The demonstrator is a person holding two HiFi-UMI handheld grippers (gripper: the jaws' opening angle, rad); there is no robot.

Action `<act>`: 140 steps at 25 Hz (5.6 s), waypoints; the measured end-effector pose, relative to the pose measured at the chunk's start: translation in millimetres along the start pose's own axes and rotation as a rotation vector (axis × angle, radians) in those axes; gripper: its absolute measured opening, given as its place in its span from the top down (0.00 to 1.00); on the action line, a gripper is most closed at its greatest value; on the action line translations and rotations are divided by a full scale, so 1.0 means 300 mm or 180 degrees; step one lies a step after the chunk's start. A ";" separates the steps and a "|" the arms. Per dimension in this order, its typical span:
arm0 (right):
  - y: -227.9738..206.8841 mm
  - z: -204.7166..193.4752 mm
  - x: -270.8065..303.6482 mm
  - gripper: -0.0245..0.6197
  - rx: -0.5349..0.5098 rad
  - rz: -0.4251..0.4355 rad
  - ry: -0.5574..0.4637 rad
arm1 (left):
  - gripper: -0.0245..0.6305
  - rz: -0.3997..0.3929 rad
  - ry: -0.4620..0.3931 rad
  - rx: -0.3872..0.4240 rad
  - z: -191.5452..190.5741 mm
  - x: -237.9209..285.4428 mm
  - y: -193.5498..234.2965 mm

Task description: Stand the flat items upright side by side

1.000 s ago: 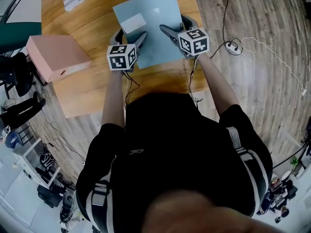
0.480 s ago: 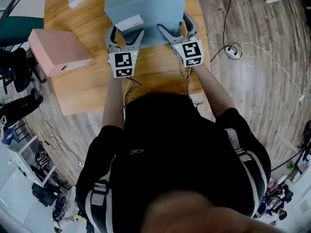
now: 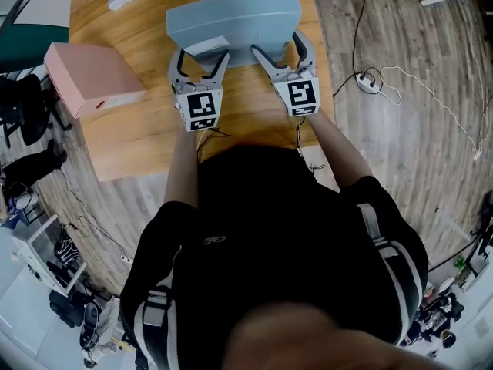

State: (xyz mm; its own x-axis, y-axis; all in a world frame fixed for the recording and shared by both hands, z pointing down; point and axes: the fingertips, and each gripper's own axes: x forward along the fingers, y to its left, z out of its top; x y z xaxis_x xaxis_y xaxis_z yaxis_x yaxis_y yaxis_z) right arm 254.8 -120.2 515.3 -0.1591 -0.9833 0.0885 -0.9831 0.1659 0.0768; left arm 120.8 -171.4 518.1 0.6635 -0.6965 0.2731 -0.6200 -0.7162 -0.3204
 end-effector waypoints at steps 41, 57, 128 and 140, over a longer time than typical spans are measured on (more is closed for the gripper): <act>0.088 0.111 -0.087 0.50 -0.0146 0.2017 0.0454 | 0.35 0.0127 0.0617 -0.0054 -0.111 -0.243 0.030; 0.347 0.125 0.042 0.50 -0.0080 0.1727 0.0437 | 0.35 0.0999 0.1372 0.0905 -0.059 -0.565 0.420; 1.088 0.260 0.341 0.58 -0.0229 0.2417 0.0591 | 0.31 0.0486 0.2307 0.2458 -0.181 -0.645 0.847; 1.161 0.291 0.424 0.58 -0.0335 0.2208 0.0655 | 0.31 0.0512 0.2315 0.2459 -0.187 -0.650 0.846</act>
State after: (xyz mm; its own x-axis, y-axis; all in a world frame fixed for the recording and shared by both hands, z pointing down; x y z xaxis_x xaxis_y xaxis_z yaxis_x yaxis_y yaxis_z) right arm -115.7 -194.1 466.7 -0.7118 -0.6171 0.3355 -0.6468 0.7621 0.0294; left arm -189.6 -219.8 434.4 0.0309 -0.8214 0.5695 -0.0760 -0.5700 -0.8181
